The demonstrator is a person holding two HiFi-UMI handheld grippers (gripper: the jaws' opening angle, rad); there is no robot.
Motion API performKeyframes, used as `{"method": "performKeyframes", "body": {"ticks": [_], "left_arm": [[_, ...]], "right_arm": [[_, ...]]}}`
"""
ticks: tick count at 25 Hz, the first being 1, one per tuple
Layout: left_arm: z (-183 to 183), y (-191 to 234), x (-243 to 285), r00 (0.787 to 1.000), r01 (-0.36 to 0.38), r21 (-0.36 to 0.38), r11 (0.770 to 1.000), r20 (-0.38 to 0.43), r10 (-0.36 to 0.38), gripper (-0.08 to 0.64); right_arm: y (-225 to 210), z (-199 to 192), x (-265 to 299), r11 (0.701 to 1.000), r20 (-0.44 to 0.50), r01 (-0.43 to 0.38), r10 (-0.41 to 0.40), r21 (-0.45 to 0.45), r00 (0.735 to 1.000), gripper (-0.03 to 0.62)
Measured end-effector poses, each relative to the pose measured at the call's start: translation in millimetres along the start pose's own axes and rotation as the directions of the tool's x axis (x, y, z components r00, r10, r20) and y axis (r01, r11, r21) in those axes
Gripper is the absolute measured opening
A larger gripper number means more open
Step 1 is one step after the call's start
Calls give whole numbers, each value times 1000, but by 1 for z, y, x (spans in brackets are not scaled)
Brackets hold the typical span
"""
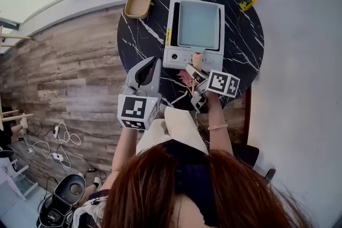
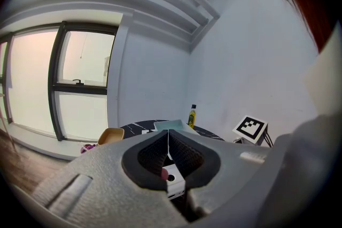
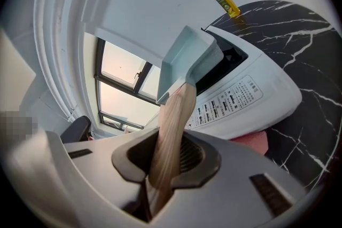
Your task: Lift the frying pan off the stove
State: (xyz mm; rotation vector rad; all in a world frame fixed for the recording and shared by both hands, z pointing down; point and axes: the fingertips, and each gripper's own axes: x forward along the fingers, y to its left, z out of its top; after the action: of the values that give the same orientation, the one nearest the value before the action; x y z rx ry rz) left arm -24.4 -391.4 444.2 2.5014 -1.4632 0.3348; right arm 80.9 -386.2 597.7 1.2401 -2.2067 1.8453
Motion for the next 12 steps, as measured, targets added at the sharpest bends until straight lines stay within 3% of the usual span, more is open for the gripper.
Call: {"method": "performKeyframes", "body": {"ticks": [12], "left_arm": [[12,-13,-23,999,26,23,999,44,-27,14]], "right_arm": [[26,-9,-25,999,51,-14,17,-50,999,77]]}}
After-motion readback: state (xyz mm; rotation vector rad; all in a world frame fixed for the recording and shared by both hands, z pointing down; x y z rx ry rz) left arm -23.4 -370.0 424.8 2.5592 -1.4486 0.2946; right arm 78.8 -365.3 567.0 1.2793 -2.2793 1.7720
